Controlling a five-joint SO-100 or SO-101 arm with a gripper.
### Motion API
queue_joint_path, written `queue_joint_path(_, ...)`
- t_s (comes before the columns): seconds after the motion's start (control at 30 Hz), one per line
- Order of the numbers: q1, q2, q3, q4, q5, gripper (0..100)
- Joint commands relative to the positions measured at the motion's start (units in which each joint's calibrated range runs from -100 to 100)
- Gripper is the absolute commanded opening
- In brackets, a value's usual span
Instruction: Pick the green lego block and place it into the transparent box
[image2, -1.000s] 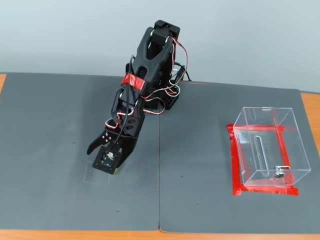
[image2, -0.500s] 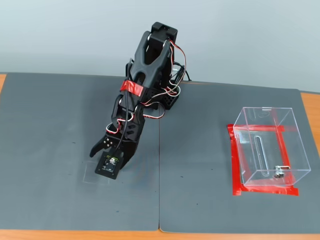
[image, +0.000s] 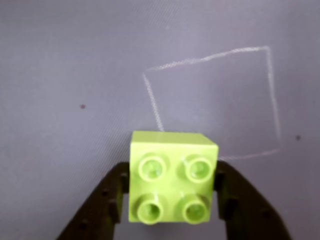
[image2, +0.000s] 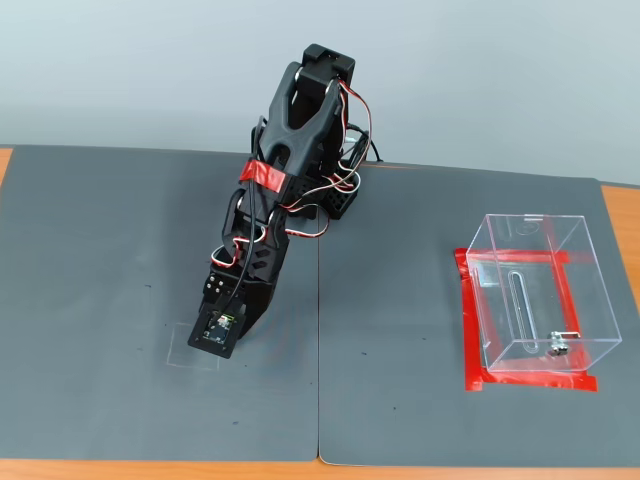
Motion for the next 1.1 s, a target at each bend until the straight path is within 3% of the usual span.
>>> queue_joint_path(0.0, -0.05, -0.36, -1.97, 0.02, 0.15, 18)
queue_joint_path(0.9, 0.02, -1.46, -1.97, 1.67, 0.26, 17)
queue_joint_path(1.07, -0.72, -8.16, -2.6, 5.75, 0.26, 17)
